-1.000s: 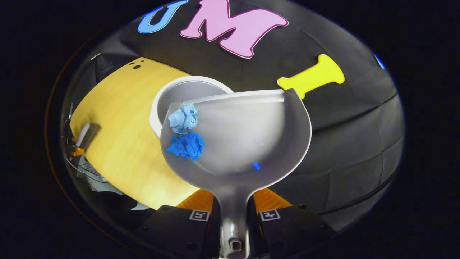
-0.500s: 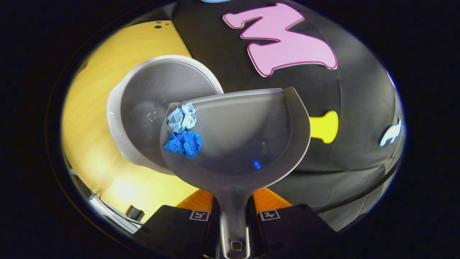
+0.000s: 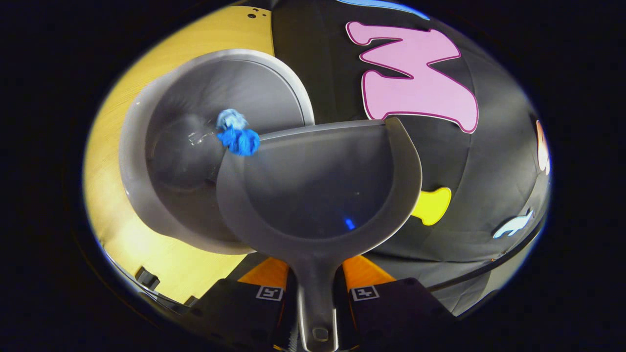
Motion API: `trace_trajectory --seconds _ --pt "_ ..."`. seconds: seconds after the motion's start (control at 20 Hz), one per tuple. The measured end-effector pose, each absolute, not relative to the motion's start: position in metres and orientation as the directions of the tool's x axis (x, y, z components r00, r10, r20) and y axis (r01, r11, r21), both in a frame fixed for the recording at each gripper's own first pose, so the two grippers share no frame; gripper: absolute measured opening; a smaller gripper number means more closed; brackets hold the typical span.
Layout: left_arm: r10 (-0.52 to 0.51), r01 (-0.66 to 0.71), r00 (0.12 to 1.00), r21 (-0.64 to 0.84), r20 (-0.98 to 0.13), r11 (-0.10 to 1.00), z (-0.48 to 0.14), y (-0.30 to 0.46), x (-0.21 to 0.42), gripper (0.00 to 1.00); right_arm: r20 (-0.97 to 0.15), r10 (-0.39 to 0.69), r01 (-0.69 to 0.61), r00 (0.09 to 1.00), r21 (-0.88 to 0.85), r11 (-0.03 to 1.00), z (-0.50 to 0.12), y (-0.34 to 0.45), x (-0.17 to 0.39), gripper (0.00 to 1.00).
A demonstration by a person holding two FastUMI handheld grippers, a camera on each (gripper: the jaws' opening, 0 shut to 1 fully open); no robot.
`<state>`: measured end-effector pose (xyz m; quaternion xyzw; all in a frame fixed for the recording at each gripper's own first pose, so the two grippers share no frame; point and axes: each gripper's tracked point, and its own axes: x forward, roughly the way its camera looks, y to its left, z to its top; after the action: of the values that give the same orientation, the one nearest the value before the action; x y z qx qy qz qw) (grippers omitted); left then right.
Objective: Pick up the small broom and dustpan from the desktop, sweep the trash into the dustpan with the broom, and then empty the trash into the garbage bin.
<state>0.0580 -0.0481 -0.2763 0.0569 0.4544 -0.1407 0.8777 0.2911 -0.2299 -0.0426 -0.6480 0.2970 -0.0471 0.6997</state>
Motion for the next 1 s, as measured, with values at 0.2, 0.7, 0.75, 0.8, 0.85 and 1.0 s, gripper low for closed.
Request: trace_trajectory --seconds 0.2,0.7,0.75,0.8,0.85,1.0 --pt "-0.182 0.298 0.560 -0.008 -0.808 0.954 -0.276 -0.047 0.060 0.29 -0.380 -0.474 -0.253 0.794 -0.916 0.311 -0.031 -0.274 0.268 0.35" --pt "-0.150 0.224 0.623 -0.009 -0.767 0.975 -0.264 -0.034 0.074 0.31 -0.599 -0.405 0.106 0.691 -0.470 0.876 -0.030 -0.302 0.211 0.35" --pt "-0.163 0.218 0.621 -0.031 -0.767 0.976 -0.263 -0.036 0.074 0.31 -0.611 -0.378 0.122 0.695 -0.418 0.900 -0.032 -0.306 0.212 0.35" --pt "-0.168 0.210 0.619 -0.045 -0.767 0.977 -0.263 -0.036 0.075 0.29 -0.620 -0.343 0.144 0.705 -0.349 0.926 -0.034 -0.309 0.213 0.35" --pt "-0.166 0.203 0.620 -0.047 -0.767 0.978 -0.262 -0.034 0.076 0.31 -0.624 -0.314 0.172 0.716 -0.278 0.945 -0.027 -0.316 0.209 0.35" --pt "-0.130 0.187 0.634 -0.012 -0.762 0.982 -0.263 -0.018 0.083 0.25 -0.623 -0.228 0.207 0.748 -0.107 0.973 -0.024 -0.319 0.213 0.35"
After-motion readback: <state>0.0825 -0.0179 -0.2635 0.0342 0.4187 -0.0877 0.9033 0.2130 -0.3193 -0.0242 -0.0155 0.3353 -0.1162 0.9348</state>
